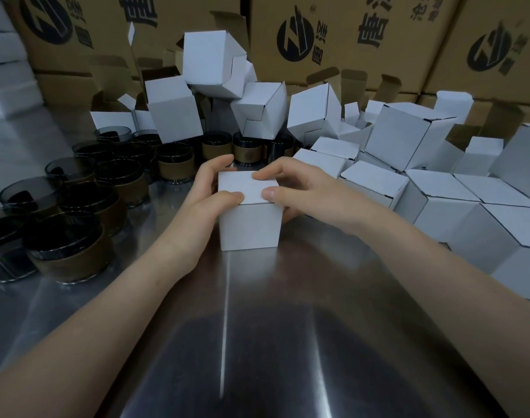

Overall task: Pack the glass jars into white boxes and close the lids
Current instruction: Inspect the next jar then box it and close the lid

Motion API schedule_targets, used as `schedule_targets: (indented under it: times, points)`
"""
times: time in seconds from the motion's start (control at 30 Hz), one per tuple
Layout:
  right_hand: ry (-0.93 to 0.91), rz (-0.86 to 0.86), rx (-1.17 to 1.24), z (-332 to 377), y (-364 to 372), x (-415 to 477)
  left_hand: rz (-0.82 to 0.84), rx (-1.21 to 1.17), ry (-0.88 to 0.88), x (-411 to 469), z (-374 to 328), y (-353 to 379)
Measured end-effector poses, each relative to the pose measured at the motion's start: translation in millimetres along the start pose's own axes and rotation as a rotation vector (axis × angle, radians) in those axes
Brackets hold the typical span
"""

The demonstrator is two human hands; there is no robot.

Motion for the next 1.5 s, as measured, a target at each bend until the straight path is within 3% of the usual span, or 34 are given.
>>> schedule_targets:
  times: [0.2,0.53,0.67,0.8,1.0,1.5]
  points:
    - [-0.094,-0.037,-0.203,4,7,-1,-0.012,0.047,0.032,-2,0,-2]
    - [-0.215,-0.271,-0.21,18,-6,-13,-0.175,0.057,0.033,-4,-1,-17]
    - [-0.301,-0.458,-0.098,35,-24,-23,-0.268,0.016,0.037,-3,-3,-25]
    - [-0.356,-0.746,-0.084,47,-56,-35,-0.243,0.07,0.038,-6,-5,-20]
    - [-0.203,-1.076,-0.16,36,-103,-44,-0.134,0.176,0.066,-7,-7,-9]
    - [0.018,-1.122,-0.506,13,-117,-32,-0.123,0.306,0.026,-4,6,-12]
Point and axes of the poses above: each hand's wrist, its own x-axis towards the middle knuckle, its own y-axis out of the palm, z = x × y, the point moved 7 cm from there along x, towards the middle knuckle, and after that the axes turned 4 degrees about y, right-handed, at the moved point
